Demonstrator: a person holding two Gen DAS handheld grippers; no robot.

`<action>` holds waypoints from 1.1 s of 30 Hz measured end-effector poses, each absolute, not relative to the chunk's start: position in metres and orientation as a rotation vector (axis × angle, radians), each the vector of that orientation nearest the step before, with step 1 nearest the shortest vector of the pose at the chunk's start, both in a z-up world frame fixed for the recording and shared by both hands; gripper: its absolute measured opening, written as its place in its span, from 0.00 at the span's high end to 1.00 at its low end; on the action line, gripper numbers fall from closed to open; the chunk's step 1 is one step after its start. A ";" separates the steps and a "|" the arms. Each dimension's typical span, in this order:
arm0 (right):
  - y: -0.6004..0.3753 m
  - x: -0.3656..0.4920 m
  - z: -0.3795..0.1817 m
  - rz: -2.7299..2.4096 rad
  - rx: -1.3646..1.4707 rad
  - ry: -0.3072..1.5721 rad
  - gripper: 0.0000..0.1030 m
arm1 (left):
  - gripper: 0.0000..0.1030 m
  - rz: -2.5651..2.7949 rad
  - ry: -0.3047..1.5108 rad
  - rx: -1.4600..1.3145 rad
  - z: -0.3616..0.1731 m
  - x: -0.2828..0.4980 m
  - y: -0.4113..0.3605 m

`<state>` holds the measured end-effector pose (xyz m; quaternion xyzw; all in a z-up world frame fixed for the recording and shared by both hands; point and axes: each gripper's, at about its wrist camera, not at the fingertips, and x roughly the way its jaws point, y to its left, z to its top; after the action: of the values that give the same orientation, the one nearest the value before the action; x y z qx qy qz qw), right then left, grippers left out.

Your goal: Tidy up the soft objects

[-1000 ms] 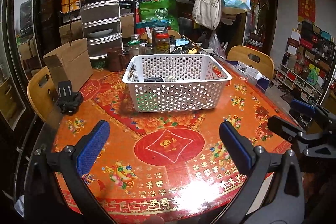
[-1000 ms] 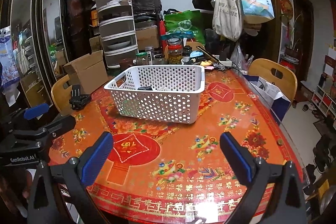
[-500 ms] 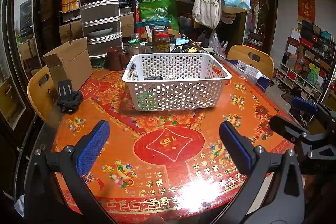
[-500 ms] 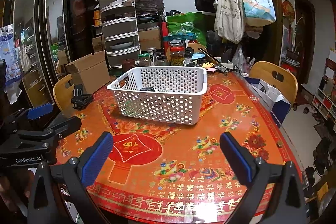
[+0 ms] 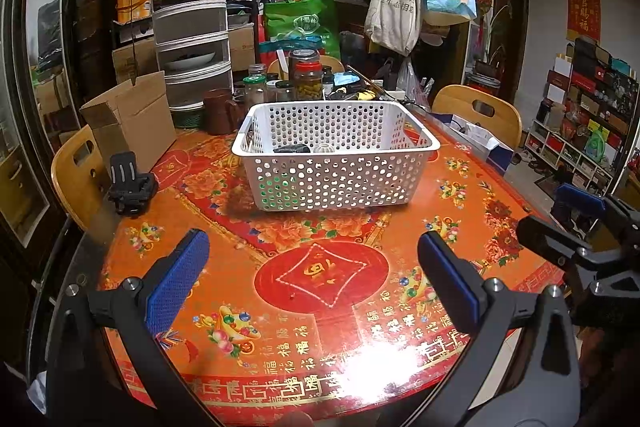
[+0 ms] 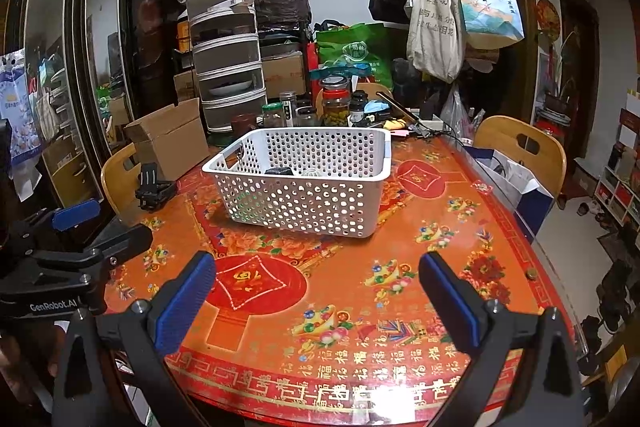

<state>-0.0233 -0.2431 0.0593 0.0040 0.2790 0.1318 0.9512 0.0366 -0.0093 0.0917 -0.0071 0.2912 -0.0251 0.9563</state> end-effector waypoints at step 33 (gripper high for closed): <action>-0.237 -0.025 0.059 0.278 0.007 0.571 0.02 | 0.00 -0.076 0.597 -0.002 0.084 0.032 -0.013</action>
<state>-0.0245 -0.2366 0.0585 0.0034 0.2806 0.1369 0.9500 0.0319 -0.0132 0.0844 -0.0008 0.2939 -0.0375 0.9551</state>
